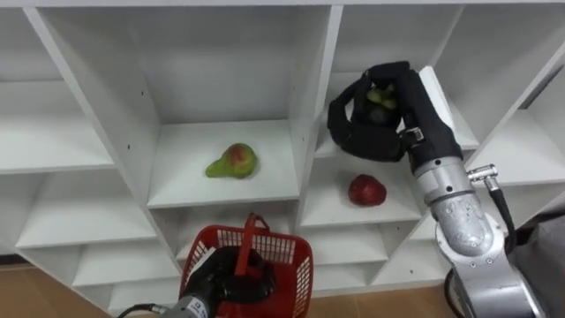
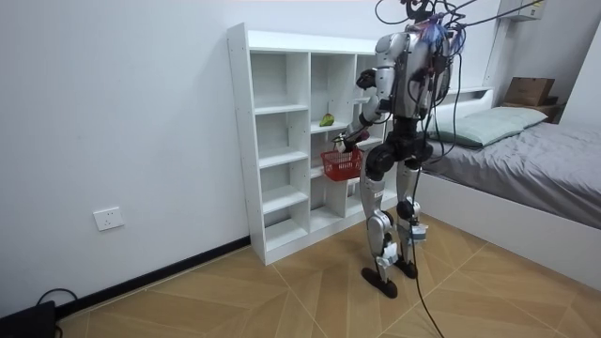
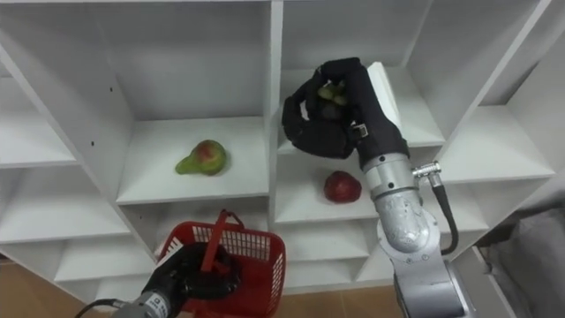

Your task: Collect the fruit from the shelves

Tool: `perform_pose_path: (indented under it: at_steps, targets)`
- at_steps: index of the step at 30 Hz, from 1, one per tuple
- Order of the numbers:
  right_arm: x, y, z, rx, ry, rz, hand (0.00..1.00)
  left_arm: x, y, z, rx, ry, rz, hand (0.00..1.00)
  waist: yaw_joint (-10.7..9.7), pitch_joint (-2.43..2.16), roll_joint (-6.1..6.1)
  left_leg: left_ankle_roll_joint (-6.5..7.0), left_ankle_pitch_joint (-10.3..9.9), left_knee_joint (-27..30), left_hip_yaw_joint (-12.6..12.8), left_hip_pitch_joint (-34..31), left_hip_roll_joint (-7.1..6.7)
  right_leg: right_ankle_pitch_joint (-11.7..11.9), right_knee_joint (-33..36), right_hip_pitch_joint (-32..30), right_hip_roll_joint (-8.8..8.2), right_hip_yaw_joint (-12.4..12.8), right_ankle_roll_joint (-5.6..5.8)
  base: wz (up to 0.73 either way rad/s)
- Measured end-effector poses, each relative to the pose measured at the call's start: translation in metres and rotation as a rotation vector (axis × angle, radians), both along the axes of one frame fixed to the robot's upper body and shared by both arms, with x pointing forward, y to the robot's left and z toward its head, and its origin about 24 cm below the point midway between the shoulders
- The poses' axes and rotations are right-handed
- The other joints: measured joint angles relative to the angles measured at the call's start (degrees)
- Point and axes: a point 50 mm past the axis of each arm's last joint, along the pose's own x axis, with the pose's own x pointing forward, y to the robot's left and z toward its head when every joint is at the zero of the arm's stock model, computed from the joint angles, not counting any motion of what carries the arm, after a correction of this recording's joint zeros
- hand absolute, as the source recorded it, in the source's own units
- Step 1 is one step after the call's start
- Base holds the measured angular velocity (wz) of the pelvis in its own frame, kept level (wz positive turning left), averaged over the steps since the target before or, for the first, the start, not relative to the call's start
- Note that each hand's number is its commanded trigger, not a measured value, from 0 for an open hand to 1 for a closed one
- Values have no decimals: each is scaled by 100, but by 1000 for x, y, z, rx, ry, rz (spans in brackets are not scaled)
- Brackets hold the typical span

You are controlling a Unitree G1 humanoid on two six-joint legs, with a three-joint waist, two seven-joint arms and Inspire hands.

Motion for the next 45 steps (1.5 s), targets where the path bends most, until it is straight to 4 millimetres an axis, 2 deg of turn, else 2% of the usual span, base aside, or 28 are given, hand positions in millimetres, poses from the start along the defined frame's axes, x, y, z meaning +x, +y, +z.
perform_pose_path:
  at_steps: [6, 10, 13, 16, 18, 23, 31, 37, 41, 45]
  targets:
    - [-2, 1, -4, -15, 50, 46, 100, 0, 0, 0, -10, 2, -8, 100, 58, -33, -77, 0, 0, -1, 31, -7, 4, 0, -1, -21, 5, 24, -1, -1]
    - [-3, 2, -4, -24, 60, 73, 100, 0, 2, 0, -5, 2, -6, 100, 86, -32, -154, 0, 0, 1, 43, -25, 6, 0, -11, -37, 8, 31, -1, 0]
    - [-8, 3, -10, -37, 100, 111, 100, 1, 6, 1, 0, -1, 3, 100, 77, -62, -209, 0, 0, 7, 25, -53, 11, 3, -15, -22, 10, 27, -4, 0]
    - [-20, 1, -26, -49, 190, 146, 100, 0, 7, 1, 3, -1, 4, 100, 96, -51, -239, -1, 0, 6, 22, -52, 14, 6, -20, -22, 11, 34, -6, 0]
    - [-26, 0, -36, -56, 264, 170, 100, 0, 9, 1, 8, -1, 6, 100, 99, -6, -248, 0, 0, 3, 24, -58, 15, 6, -21, -38, 13, 30, -7, 0]
    - [-30, -2, -44, -89, 331, 205, 100, 0, 13, 1, 20, 0, 5, 100, 107, 47, -291, -2, -1, -44, 37, -84, 27, 17, -1, -123, 37, 54, -21, -2]
    - [-33, -5, -51, -147, 410, 268, 100, 0, 15, 1, 14, 3, 3, 100, 232, 41, -307, -5, -1, -49, 94, -97, 53, 24, 79, -200, 57, 87, -28, -4]
    - [-36, -5, -65, -157, 512, 294, 100, 0, 17, 0, 17, 17, 14, 100, 256, 15, -347, -5, -1, -44, 107, -91, 45, 24, 81, -198, 47, 87, -28, 0]
    - [-41, -4, -83, -140, 601, 304, 100, -4, 18, -3, 25, 43, 16, 100, 241, 0, -368, -5, -1, -30, 107, -62, 49, 25, 70, -119, 46, 64, -29, 1]
    - [-46, 4, -95, -137, 673, 337, 100, -3, 16, -1, 26, 46, 12, 100, 237, 20, -333, -5, -2, -48, 105, -83, 52, 30, 97, -160, 53, 62, -37, 0]
